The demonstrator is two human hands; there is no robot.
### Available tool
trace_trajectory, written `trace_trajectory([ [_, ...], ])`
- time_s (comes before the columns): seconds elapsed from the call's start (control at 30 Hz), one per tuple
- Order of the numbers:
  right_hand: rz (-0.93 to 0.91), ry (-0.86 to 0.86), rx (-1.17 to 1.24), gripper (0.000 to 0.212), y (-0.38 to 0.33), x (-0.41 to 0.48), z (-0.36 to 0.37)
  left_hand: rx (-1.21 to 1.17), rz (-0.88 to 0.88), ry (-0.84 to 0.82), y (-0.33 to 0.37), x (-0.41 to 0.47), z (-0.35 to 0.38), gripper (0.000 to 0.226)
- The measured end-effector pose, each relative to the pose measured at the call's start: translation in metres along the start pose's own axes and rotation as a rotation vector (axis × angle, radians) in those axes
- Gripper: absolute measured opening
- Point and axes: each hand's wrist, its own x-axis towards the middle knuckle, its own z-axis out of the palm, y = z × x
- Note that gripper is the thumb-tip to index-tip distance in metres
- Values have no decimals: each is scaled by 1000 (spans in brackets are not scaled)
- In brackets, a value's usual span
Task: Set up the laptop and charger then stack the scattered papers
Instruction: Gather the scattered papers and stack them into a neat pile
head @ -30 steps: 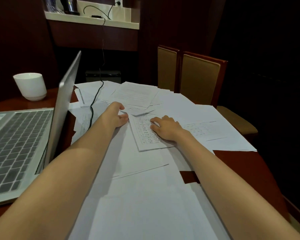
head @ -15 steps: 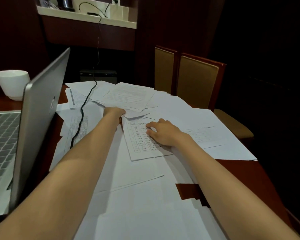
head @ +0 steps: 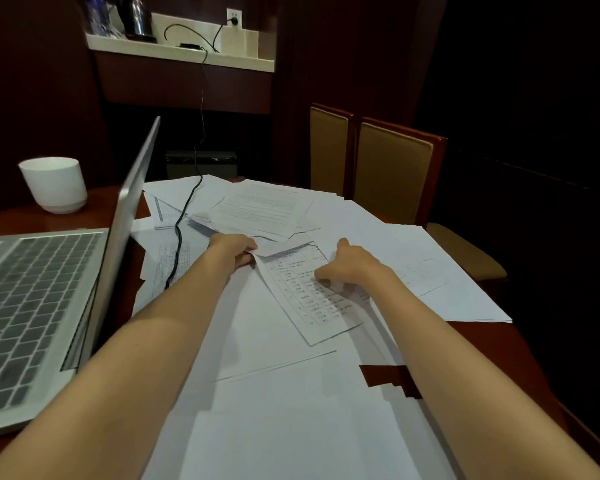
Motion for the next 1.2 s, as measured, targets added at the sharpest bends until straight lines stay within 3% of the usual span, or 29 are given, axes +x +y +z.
trace_trajectory([
  [0.17,-57,136,-201,33,1,-3,-4,58,11,-73,2,-21,-6,37],
  [0.3,-69,244,-357,26,7,-12,-6,178,-42,-82,6,-34,-14,14],
  [0.33,-59,265,-340,25,9,-13,-6,224,-42,-72,6,-37,-16,6],
  [0.57,-19,410,-143,5,10,-29,-13,394,21,-80,-3,-52,-16,10],
  [0.87,-114,572,134,36,7,-59,-13,537,187,-144,-5,-85,-16,21],
  [1.03,-187,597,250,25,8,-73,-7,662,195,-300,-7,-121,-14,30],
  [1.2,-273,475,447,23,1,-89,-7,817,-19,-628,-18,-155,-6,27],
])
